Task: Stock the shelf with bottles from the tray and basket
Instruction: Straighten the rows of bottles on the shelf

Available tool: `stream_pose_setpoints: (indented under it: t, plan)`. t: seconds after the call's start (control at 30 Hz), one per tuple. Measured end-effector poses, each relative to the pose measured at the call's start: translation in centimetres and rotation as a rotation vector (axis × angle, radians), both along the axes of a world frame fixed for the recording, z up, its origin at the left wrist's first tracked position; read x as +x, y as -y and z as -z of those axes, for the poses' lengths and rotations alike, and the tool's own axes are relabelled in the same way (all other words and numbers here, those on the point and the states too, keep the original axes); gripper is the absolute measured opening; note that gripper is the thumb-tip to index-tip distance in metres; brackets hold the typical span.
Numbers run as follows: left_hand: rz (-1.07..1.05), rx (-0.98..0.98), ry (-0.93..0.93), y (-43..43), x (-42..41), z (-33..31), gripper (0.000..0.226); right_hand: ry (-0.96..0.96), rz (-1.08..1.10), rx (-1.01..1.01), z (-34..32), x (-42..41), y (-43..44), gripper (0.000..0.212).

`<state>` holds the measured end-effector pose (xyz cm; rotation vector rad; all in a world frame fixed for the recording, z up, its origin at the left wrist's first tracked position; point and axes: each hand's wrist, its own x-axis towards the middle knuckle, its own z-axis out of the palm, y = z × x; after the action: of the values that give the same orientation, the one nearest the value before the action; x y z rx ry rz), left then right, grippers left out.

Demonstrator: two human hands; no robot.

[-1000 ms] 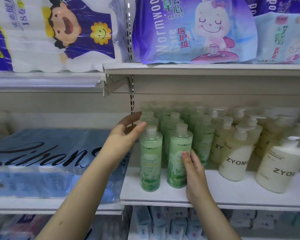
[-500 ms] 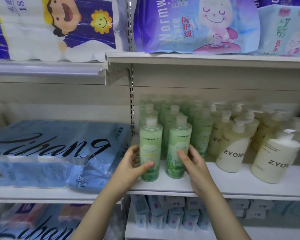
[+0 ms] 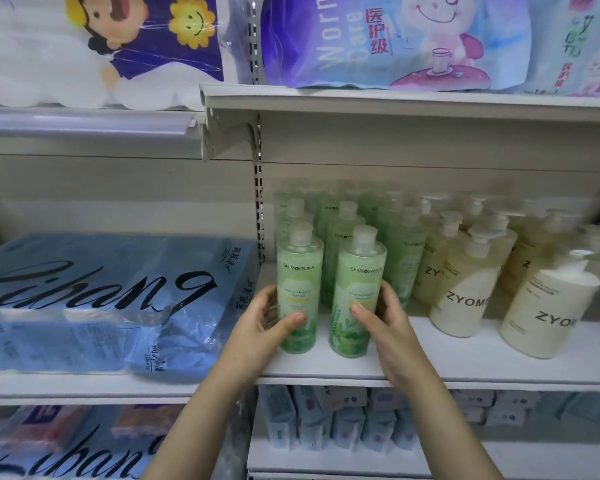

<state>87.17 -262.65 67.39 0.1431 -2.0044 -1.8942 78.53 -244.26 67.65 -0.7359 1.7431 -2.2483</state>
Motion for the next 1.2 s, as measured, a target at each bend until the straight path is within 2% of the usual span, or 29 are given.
stream_pose_setpoints:
  t: [0.23, 0.4, 0.57, 0.67, 0.77, 0.87, 0.93, 1.07, 1.13, 1.2]
  plan:
    - [0.022, -0.002, -0.013, 0.3, -0.1, 0.4, 0.064, -0.009, 0.008, -0.004, 0.0, 0.1, 0.0, 0.052]
    - [0.03, -0.015, -0.004, 0.3, 0.1, 0.3, 0.077, 0.023, -0.024, -0.001, -0.2, -0.1, 0.1, 0.053]
    - [0.032, -0.037, -0.004, 0.4, 0.1, 0.3, 0.065, 0.043, -0.012, 0.024, -0.4, 0.0, 0.2, 0.089]
    - [0.027, -0.025, -0.02, 0.2, 0.2, 0.2, 0.061, 0.051, 0.016, 0.01, -0.3, 0.1, 0.3, 0.073]
    - [0.032, -0.012, -0.042, 0.1, 0.5, 0.1, 0.055, 0.043, 0.04, 0.004, -0.3, 0.3, 0.3, 0.065]
    - [0.04, -0.013, -0.053, 0.3, 0.8, -0.2, 0.057, 0.057, 0.066, -0.017, -0.6, 0.7, 0.4, 0.043]
    - [-0.022, 0.029, -0.071, 0.2, 1.1, -0.3, 0.061, 0.102, 0.115, -0.059, -0.8, 0.8, 0.5, 0.043]
    - [-0.266, -0.035, -0.175, -0.9, 3.6, -0.3, 0.031, 0.188, 0.228, -0.197, -1.0, 0.9, -0.2, 0.052]
    - [-0.223, -0.014, -0.226, -2.5, 5.1, -0.4, 0.022, 0.188, 0.262, -0.197, -0.9, 1.2, -1.0, 0.061]
    - [-0.117, 0.047, -0.22, -4.8, 5.6, -0.6, 0.02, 0.148, 0.297, -0.162, -0.8, 1.4, -2.1, 0.051]
